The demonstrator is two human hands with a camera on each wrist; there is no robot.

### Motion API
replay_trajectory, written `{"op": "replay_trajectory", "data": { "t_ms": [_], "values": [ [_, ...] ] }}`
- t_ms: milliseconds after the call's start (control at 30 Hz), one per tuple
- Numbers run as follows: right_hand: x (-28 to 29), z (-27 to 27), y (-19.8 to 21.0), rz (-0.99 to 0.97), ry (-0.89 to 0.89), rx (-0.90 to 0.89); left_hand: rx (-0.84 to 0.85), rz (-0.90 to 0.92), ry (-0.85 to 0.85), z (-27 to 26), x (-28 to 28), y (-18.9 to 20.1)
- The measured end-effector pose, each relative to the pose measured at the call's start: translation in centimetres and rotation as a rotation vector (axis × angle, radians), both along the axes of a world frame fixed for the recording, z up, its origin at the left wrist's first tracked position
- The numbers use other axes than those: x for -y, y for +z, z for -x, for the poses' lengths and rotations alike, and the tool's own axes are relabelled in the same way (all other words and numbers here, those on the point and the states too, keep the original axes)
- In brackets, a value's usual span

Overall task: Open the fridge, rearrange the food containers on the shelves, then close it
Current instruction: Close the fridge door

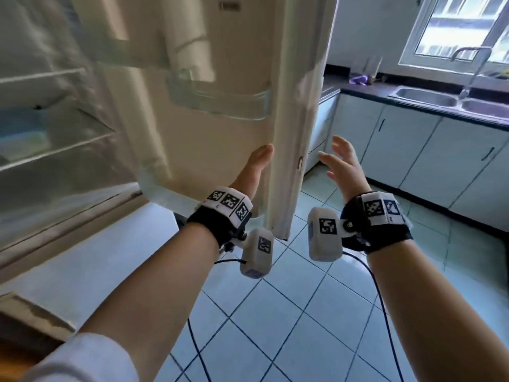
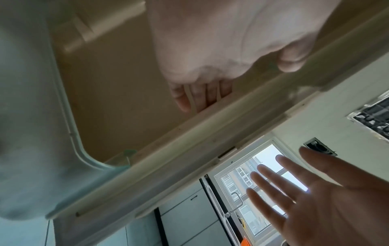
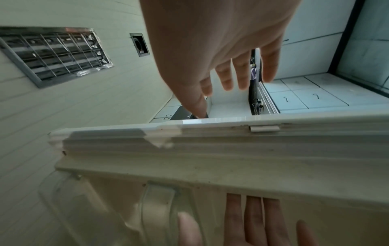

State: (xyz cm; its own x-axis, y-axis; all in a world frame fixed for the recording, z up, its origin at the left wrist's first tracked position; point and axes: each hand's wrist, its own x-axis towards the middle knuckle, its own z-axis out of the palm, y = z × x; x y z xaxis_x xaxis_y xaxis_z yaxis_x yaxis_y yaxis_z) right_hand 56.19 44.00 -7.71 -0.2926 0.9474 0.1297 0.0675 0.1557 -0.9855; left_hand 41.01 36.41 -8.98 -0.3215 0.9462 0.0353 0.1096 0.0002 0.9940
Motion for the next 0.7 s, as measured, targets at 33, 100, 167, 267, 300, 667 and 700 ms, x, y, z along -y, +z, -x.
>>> {"op": "replay_trajectory", "data": {
  "t_ms": [33,100,167,267,300,667,700],
  "values": [
    [0.5,0.5,0.3,0.026,0.018,-0.024,-0.012,-0.005,0.021,0.1,0.8,0.1],
    [1.6,1.6,0.5,0.052,0.066,-0.077,-0.03,-0.013,0.058,0.6,2.6,0.1],
    [2.8,2.9,0.6,0.058,0.142,-0.125,-0.048,-0.022,0.104,1.3,4.9,-0.1],
    [5.4,5.1,1.0,0.041,0.263,-0.196,-0.006,-0.059,0.173,3.1,8.9,-0.3],
    [6.3,5.9,1.3,0.028,0.304,-0.233,0.02,-0.07,0.204,3.9,10.4,-0.3],
    [18.2,20.4,2.8,-0.207,0.908,-0.26,0.151,-0.163,0.759,15.3,27.4,-1.2],
    [18.9,22.0,2.7,-0.212,0.923,-0.237,0.145,-0.165,0.804,16.0,28.4,-1.1]
  ]
}}
